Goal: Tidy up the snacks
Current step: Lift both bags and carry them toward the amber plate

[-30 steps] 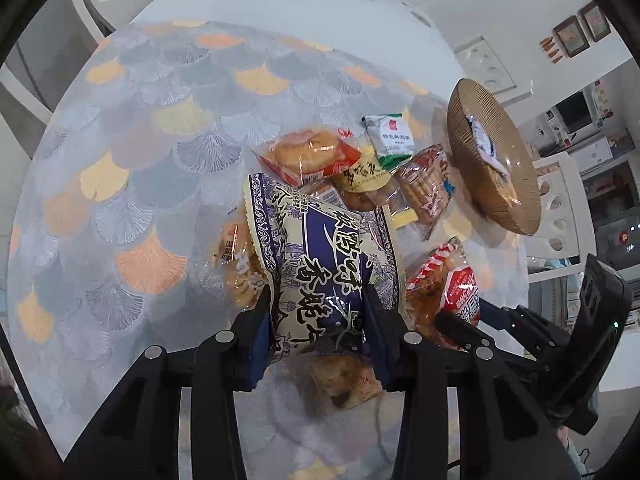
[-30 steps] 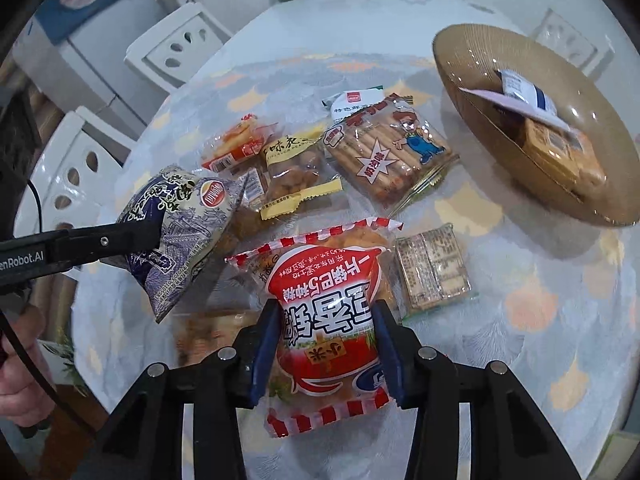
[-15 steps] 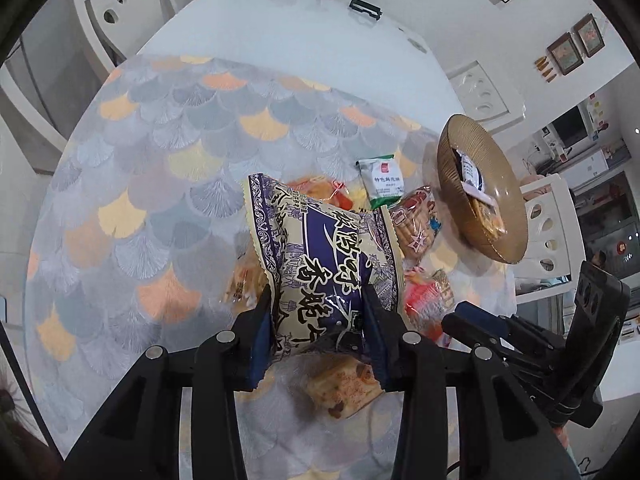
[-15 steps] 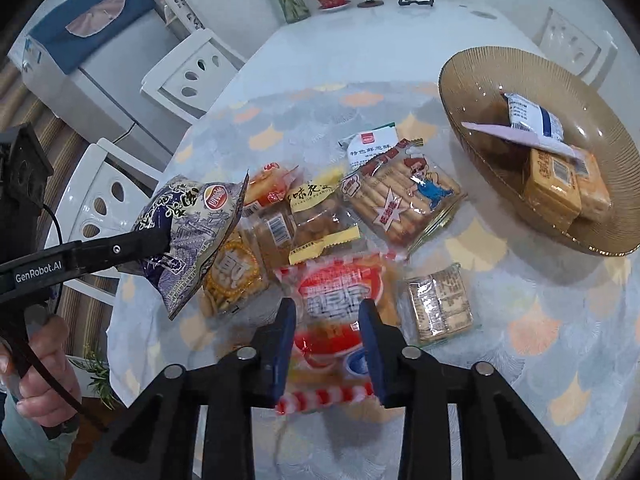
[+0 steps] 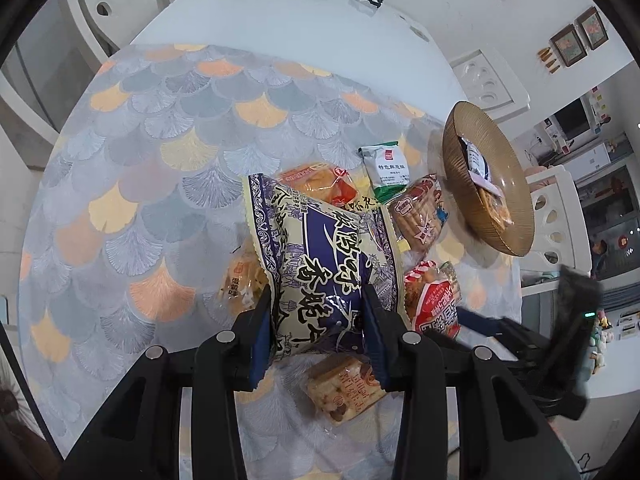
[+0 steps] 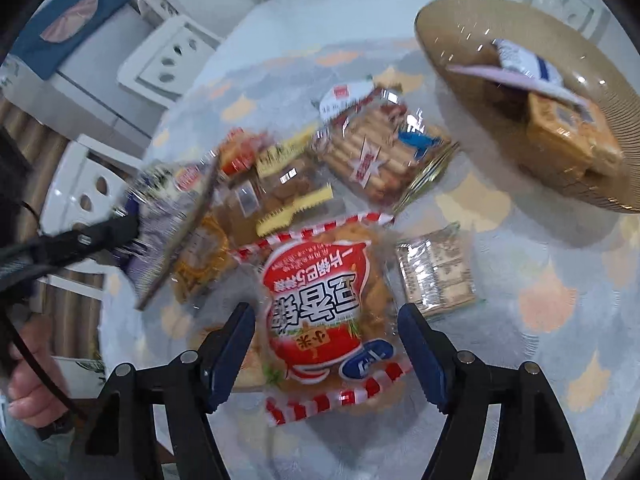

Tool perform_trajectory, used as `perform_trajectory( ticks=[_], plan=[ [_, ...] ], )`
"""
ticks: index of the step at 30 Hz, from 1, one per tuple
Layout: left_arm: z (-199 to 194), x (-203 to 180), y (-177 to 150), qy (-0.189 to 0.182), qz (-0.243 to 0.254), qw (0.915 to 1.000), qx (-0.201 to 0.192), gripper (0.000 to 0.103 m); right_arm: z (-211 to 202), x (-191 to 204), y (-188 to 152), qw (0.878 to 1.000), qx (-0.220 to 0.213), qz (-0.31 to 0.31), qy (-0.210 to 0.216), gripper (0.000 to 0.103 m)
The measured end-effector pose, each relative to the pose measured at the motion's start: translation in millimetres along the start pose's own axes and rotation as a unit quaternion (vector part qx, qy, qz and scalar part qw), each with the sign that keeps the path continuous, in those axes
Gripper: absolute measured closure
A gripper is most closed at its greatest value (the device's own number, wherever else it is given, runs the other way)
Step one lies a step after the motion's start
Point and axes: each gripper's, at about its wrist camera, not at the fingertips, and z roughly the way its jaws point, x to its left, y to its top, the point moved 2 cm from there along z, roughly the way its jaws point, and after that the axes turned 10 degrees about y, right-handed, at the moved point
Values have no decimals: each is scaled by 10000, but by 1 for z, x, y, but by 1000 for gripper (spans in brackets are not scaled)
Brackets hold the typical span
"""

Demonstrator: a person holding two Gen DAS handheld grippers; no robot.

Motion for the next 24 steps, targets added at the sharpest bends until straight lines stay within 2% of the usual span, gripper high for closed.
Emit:
perform_trajectory(
  ticks=[3,5,8,12,18,24],
  plan=[
    [-1,-2,1,-6,39,10000,-25,66,18,6,0,9992,98,-227,-326,37],
    [-3,-3,1,-11,70,10000,-45,66,17,16,0,9979,-18,-425,-479,51],
    [-4,-2,1,-26,86,9999,-62,66,8,25,-1,9967,-167,-566,-561,61],
    [-9,-1,2,-54,87,9999,-107,66,-6,22,1,9977,-353,-392,-432,62],
    [-20,-10,12,-154,175,9994,-254,66,-41,13,7,9977,-677,61,52,62],
    [-33,-40,36,-313,492,9970,-514,66,-77,13,22,9942,-1037,210,176,62]
  ],
)
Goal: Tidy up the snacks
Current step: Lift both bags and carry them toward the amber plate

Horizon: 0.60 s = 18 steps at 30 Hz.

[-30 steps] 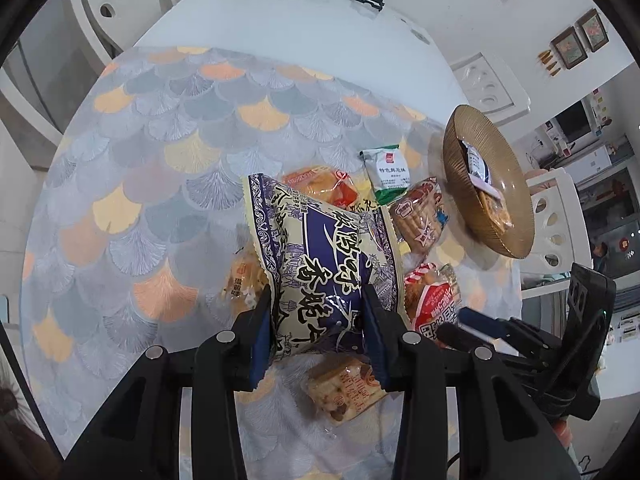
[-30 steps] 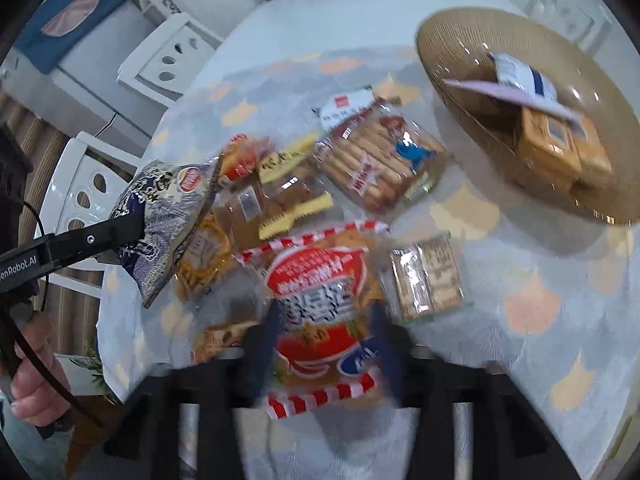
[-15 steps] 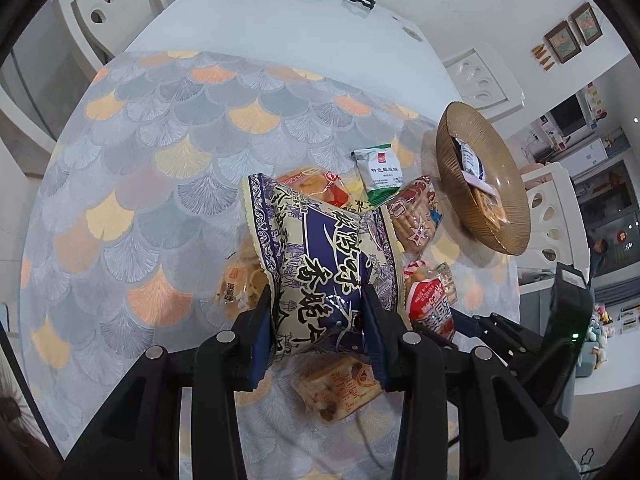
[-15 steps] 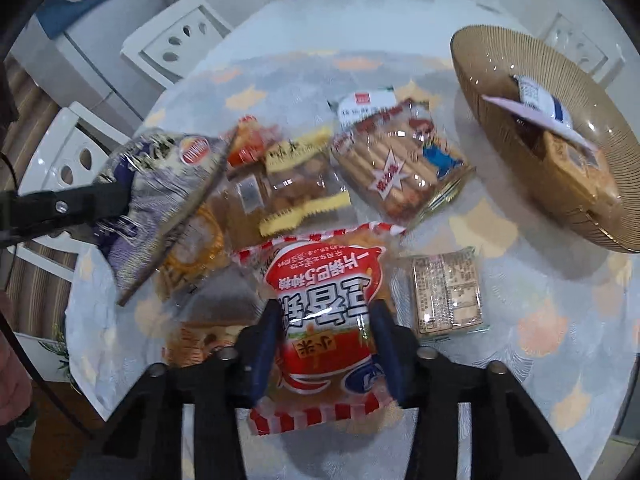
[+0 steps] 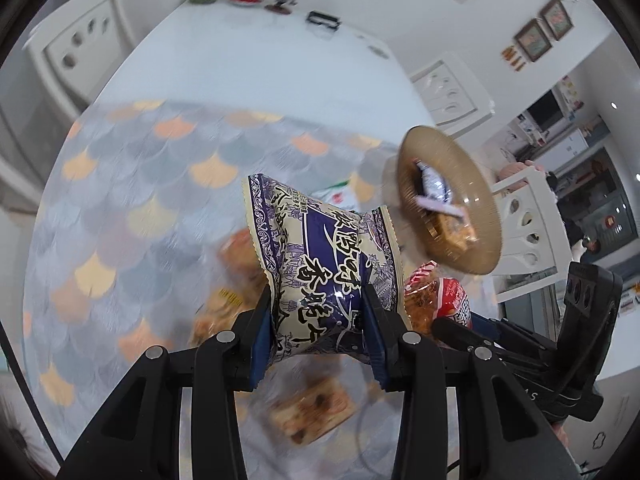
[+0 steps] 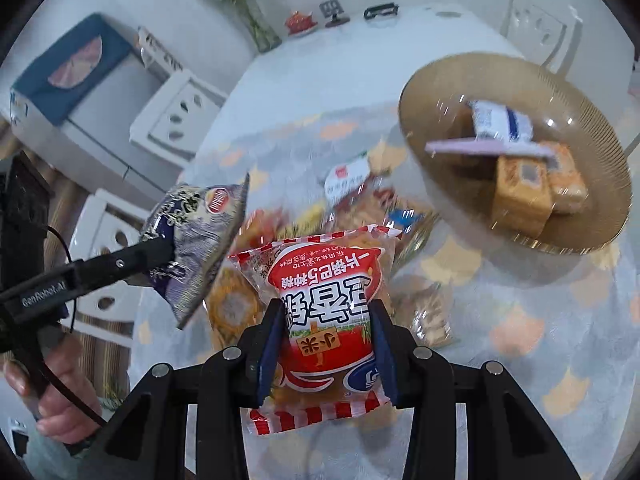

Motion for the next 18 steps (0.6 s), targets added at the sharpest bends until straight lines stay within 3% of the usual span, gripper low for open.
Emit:
perform_trajectory(
  ticks=[11,18],
  plan=[
    [19,-85,94,-232,797,9950,-547,66,-51,-44,96,9943,-962,239,-404,62],
    [65,-143,123,-144,1398,9887,-524,66,-44,-99,132,9888,-1009,418,-1021,62]
  ],
)
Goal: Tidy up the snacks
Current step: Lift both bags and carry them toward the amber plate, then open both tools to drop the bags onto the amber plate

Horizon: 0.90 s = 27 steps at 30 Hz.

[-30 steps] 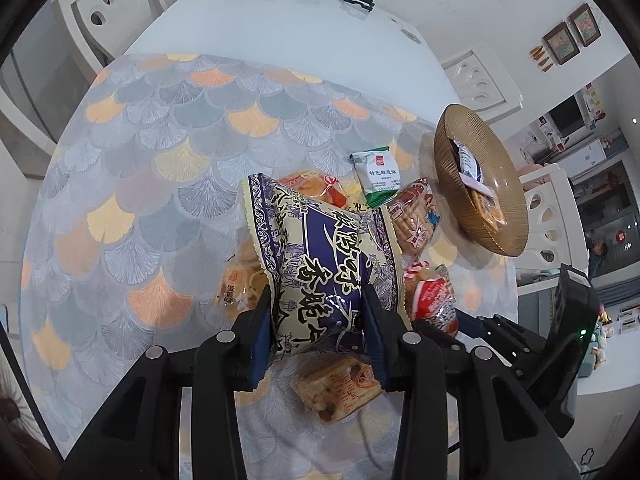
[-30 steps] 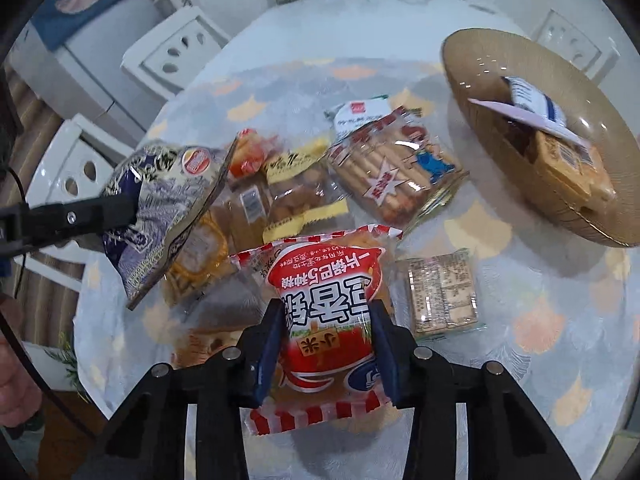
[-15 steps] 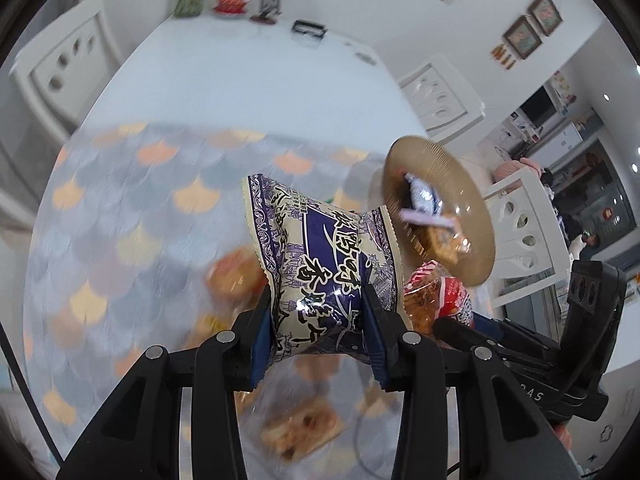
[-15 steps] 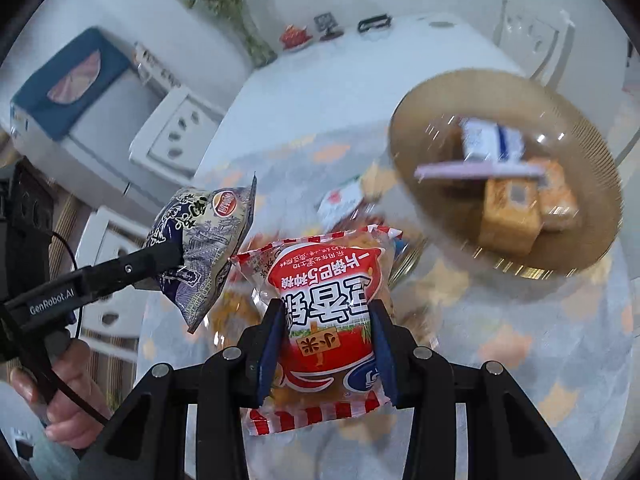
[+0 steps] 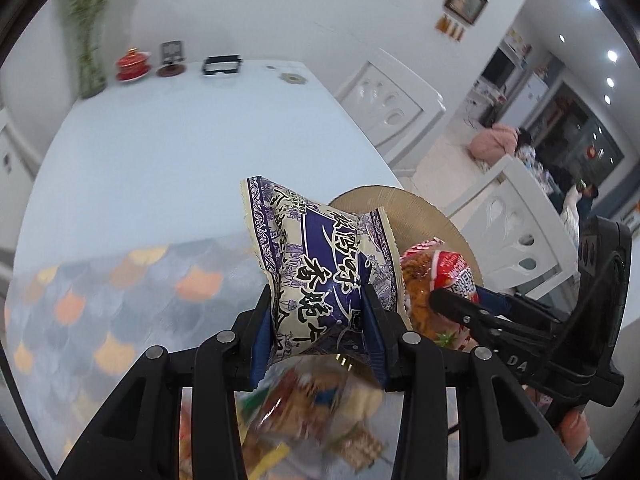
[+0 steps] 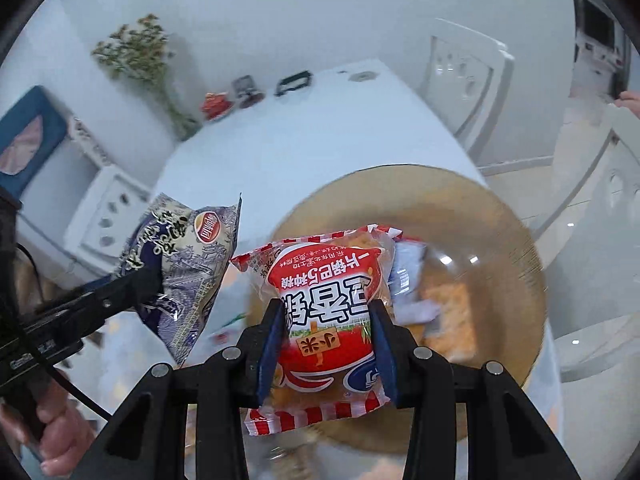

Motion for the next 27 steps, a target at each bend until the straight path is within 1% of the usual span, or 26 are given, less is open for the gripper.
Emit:
perform_trajectory(
  ticks=[4,5,6,7,8,9,10,12,15,22,25,27],
  plan=[
    [28,-19,10,-136,199,9997,40,66,16,-23,6,9994,200,21,-264,61],
    [38,-24,12,-237,246,9994,113,66,19,-29,6,9993,261,55,-262,54],
    [47,-27,13,-335,265,9988,243,64,20,-32,5,9992,286,68,-274,49],
    [54,-28,14,-426,255,9981,351,55,19,-35,5,9990,254,44,-362,43],
    [64,-29,13,-543,219,9967,554,50,17,-37,4,9985,205,-29,-510,43],
    [70,-28,10,-559,172,9961,664,45,15,-38,4,9979,201,-90,-606,43],
    [73,-25,8,-562,144,9958,709,45,12,-38,3,9971,193,-174,-714,43],
    [72,-21,1,-645,79,9945,826,45,8,-38,1,9967,174,-269,-752,43],
    [57,-10,-8,-727,-29,9941,803,44,1,-30,-4,9974,183,-398,-569,43],
    [10,28,-37,-370,-448,9962,644,44,-7,25,-24,9962,240,-841,-55,43],
    [-9,43,-52,-155,-646,9959,613,44,-4,47,-35,9948,382,-890,309,43],
    [-22,53,-66,-56,-792,9950,613,44,-2,57,-40,9937,456,-915,460,43]
  ],
)
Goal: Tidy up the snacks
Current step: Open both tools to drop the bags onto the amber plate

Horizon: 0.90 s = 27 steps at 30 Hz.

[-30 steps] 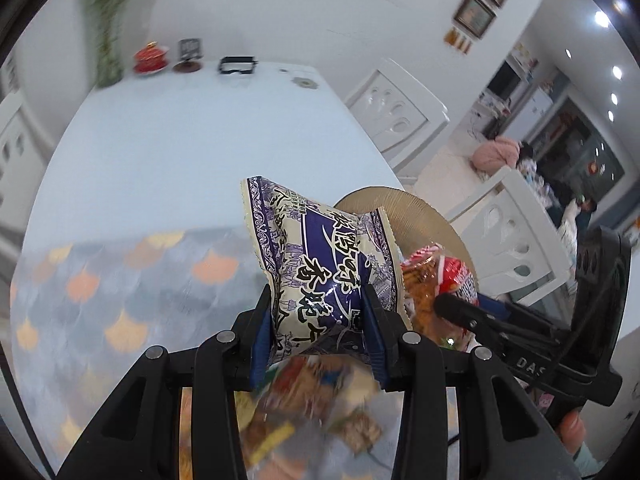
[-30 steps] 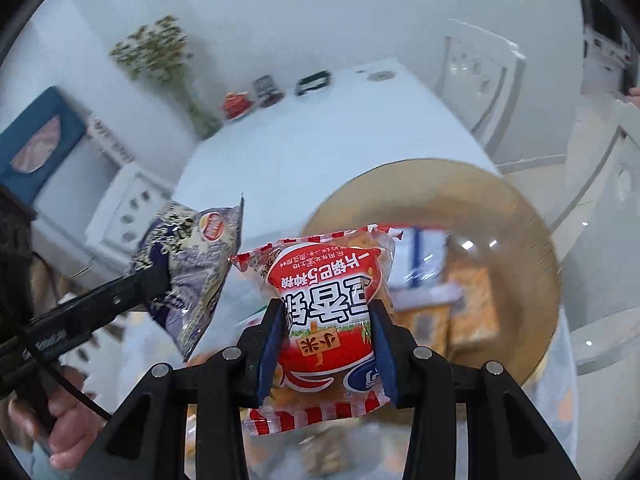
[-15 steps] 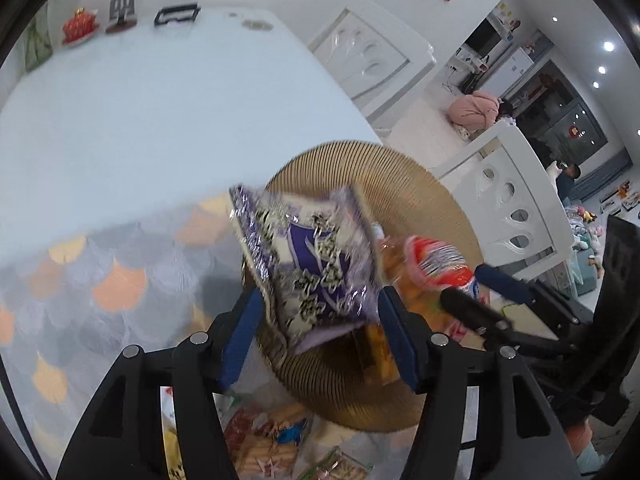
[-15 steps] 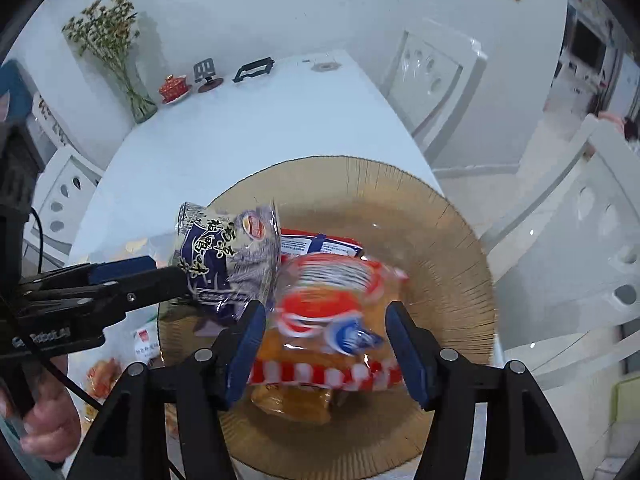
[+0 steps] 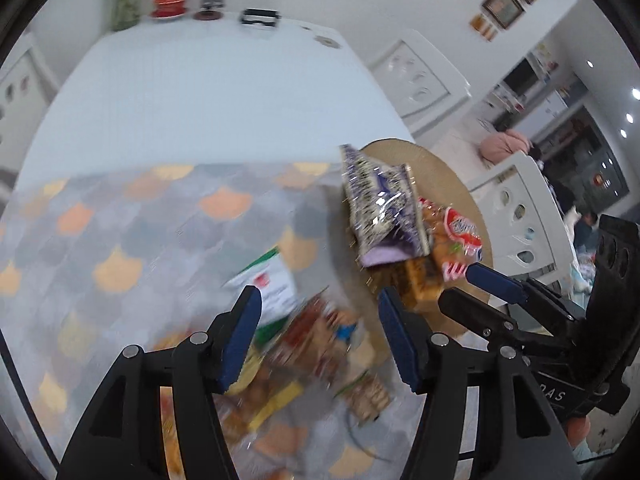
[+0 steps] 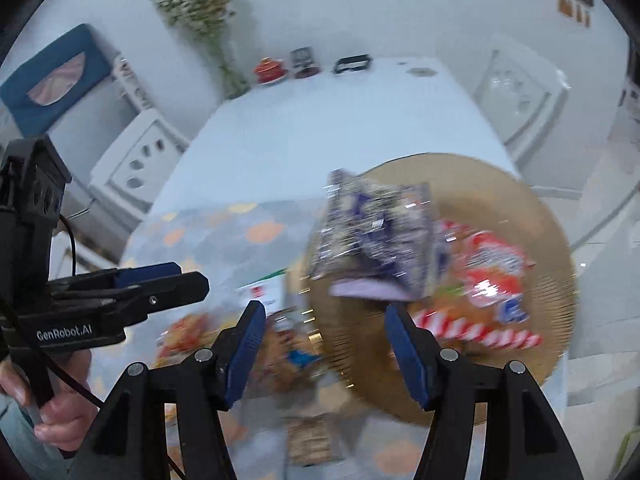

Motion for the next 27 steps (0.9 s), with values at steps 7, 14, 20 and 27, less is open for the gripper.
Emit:
perform_trajectory(
  ticks=[7,14,20,27],
  plan=[
    [-38,34,-41,286,-436,9986,-60,44,11,40,-20,9985,267,-28,468,43],
    [-62,62,-76,481,-833,9953,-144,44,12,76,-48,9971,478,-311,511,43],
    [-69,71,-102,581,-972,9935,-113,44,14,92,-69,9963,620,-405,436,43],
    [-75,76,-128,787,-988,9920,-43,44,23,95,-88,9946,834,-341,507,43]
  ],
)
